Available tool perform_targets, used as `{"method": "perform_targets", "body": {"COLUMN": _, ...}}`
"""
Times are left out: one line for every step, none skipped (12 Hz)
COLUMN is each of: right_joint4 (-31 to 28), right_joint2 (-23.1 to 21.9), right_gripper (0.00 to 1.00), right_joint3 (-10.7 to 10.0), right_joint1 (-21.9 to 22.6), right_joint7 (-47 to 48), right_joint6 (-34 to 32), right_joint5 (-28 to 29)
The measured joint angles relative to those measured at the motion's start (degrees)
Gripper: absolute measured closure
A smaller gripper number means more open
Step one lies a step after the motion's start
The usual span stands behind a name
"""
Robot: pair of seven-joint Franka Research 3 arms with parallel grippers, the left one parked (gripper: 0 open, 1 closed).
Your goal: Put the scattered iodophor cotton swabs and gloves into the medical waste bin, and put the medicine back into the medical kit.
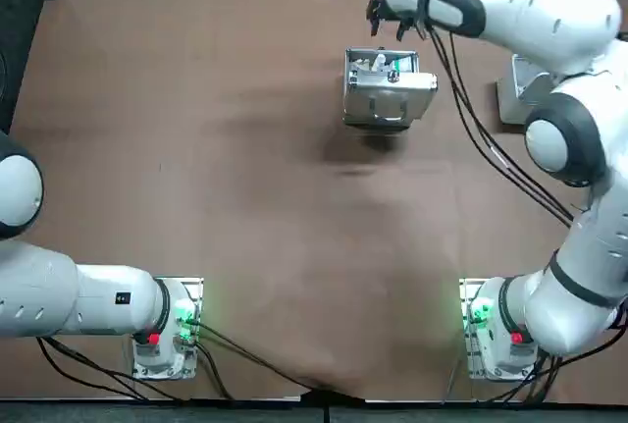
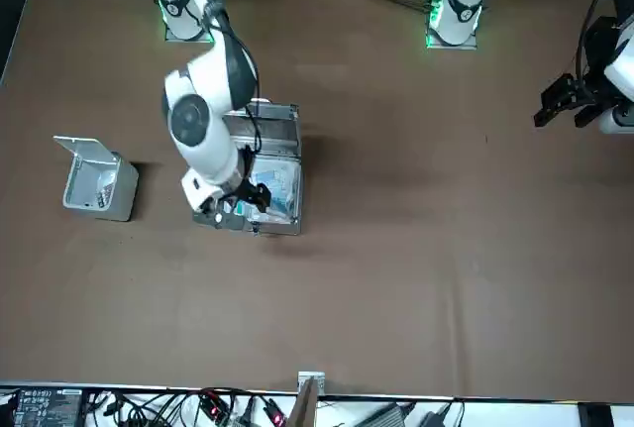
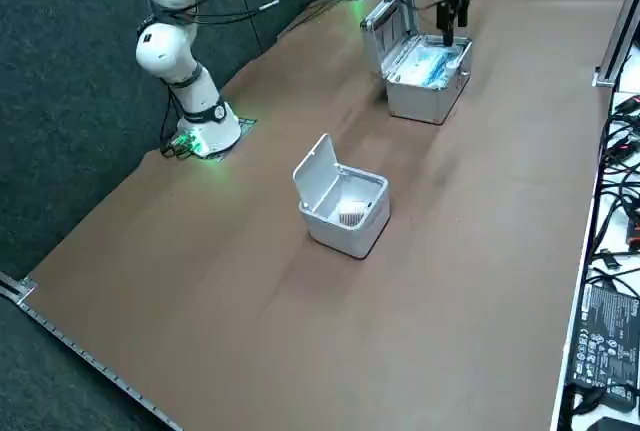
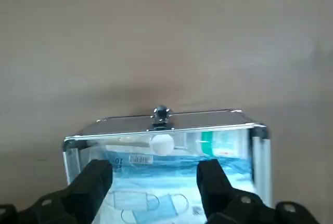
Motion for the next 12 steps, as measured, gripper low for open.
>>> {"method": "perform_targets", "body": {"right_joint4": 0.06, "right_joint2": -1.53, "right_gripper": 0.00, "right_joint3": -0.12, "right_joint1": -0.57, "right_joint7": -0.20, "right_joint6": -1.01, "right_joint5": 0.00}}
{"method": "perform_targets", "body": {"right_joint4": 0.14, "right_joint2": -4.48, "right_gripper": 0.00, "right_joint3": -0.25, "right_joint1": -2.34, "right_joint7": -2.87, "right_joint6": -3.56, "right_joint5": -0.13}}
{"method": "perform_targets", "body": {"right_joint4": 0.21, "right_joint2": -5.91, "right_gripper": 0.00, "right_joint3": -0.36, "right_joint1": -3.47, "right_joint7": -5.12, "right_joint6": -5.27, "right_joint5": -0.22}}
{"method": "perform_targets", "body": {"right_joint4": 0.23, "right_joint2": -7.35, "right_gripper": 0.00, "right_joint3": -0.44, "right_joint1": -4.82, "right_joint7": -8.11, "right_joint6": -7.37, "right_joint5": -0.32}}
{"method": "perform_targets", "body": {"right_joint4": 0.31, "right_joint2": -8.78, "right_gripper": 0.00, "right_joint3": -0.50, "right_joint1": -6.41, "right_joint7": -11.91, "right_joint6": -9.80, "right_joint5": -0.34}}
{"method": "perform_targets", "body": {"right_joint4": 0.33, "right_joint2": -10.30, "right_gripper": 0.00, "right_joint3": -0.60, "right_joint1": -8.10, "right_joint7": -15.72, "right_joint6": -12.48, "right_joint5": -0.35}}
{"method": "perform_targets", "body": {"right_joint4": 0.38, "right_joint2": -11.78, "right_gripper": 0.00, "right_joint3": -0.68, "right_joint1": -9.87, "right_joint7": -19.01, "right_joint6": -15.08, "right_joint5": -0.36}}
{"method": "perform_targets", "body": {"right_joint4": 0.39, "right_joint2": -13.25, "right_gripper": 0.00, "right_joint3": -0.72, "right_joint1": -11.74, "right_joint7": -21.83, "right_joint6": -17.28, "right_joint5": -0.37}}
{"method": "perform_targets", "body": {"right_joint4": 0.45, "right_joint2": -14.72, "right_gripper": 0.00, "right_joint3": -0.77, "right_joint1": -13.77, "right_joint7": -24.26, "right_joint6": -19.40, "right_joint5": -0.37}}
{"method": "perform_targets", "body": {"right_joint4": 0.46, "right_joint2": -16.04, "right_gripper": 0.00, "right_joint3": -0.80, "right_joint1": -15.70, "right_joint7": -26.22, "right_joint6": -21.50, "right_joint5": -0.37}}
{"method": "perform_targets", "body": {"right_joint4": 0.45, "right_joint2": -17.23, "right_gripper": 0.00, "right_joint3": -0.83, "right_joint1": -17.55, "right_joint7": -28.06, "right_joint6": -23.29, "right_joint5": -0.38}}
{"method": "perform_targets", "body": {"right_joint4": 0.44, "right_joint2": -18.25, "right_gripper": 0.00, "right_joint3": -0.85, "right_joint1": -19.21, "right_joint7": -29.29, "right_joint6": -24.53, "right_joint5": -0.38}}
